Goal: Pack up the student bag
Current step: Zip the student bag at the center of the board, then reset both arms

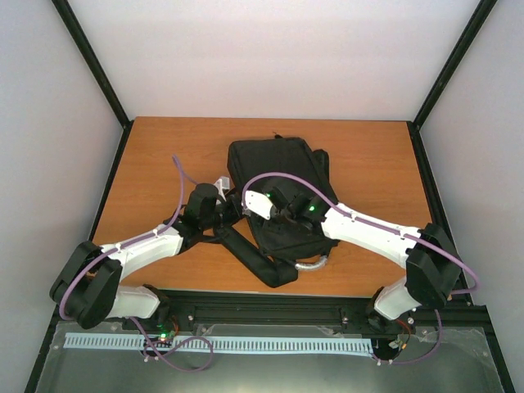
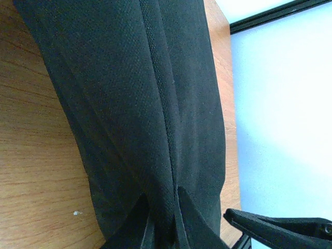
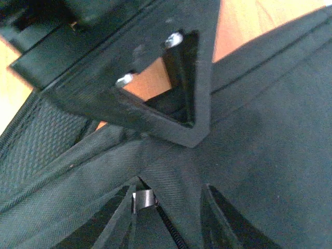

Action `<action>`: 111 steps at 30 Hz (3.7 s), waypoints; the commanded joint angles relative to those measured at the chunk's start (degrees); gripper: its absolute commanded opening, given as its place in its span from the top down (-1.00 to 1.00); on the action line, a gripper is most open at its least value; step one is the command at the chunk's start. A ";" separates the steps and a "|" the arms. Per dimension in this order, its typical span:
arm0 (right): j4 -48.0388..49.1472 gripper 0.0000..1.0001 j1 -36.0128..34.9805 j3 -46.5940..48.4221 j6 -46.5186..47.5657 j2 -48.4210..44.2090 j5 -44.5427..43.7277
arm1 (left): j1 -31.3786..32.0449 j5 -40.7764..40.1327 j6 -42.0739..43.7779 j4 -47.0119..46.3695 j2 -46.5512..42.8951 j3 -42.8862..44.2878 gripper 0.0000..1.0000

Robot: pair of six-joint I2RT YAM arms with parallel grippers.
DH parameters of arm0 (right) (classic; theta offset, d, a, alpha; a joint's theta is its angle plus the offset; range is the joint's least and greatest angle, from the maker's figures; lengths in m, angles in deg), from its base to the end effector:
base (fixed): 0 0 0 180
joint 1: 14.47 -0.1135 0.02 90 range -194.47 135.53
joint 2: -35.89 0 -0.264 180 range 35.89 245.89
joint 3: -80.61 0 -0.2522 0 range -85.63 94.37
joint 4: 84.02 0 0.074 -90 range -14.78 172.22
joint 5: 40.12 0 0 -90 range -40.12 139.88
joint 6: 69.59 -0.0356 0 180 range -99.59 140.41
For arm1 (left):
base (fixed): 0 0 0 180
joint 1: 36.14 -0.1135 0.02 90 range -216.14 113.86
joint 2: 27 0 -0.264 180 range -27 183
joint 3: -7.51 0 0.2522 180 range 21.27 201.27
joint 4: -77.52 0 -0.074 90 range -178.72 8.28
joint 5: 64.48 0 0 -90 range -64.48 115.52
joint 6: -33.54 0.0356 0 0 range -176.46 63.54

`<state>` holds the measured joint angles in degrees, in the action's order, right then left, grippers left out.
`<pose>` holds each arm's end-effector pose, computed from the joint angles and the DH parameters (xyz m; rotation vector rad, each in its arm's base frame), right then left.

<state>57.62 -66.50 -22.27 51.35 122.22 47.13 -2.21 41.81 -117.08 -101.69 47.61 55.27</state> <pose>0.2019 0.2559 0.2557 -1.5749 1.8148 0.1140 0.2191 -0.1594 0.2039 -0.3364 2.2795 -1.2434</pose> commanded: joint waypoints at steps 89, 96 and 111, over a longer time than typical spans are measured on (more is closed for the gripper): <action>-12.09 -0.16 47.26 -7.50 -9.17 -19.24 25.75 | 0.96 -20.82 22.37 36.89 -6.39 13.85 -0.50; -12.27 -0.68 47.28 -6.55 -13.71 -27.36 17.34 | 0.61 -25.88 32.77 52.72 -6.57 24.40 -0.69; 8.26 -1.00 47.28 -25.32 -29.08 -42.99 4.04 | 0.44 -40.39 39.85 53.27 -16.39 17.98 -0.99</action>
<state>57.77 -19.48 -39.41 27.07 81.21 56.16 -1.42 7.56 -79.31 -45.96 35.00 77.95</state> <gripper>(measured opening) 0.999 0.996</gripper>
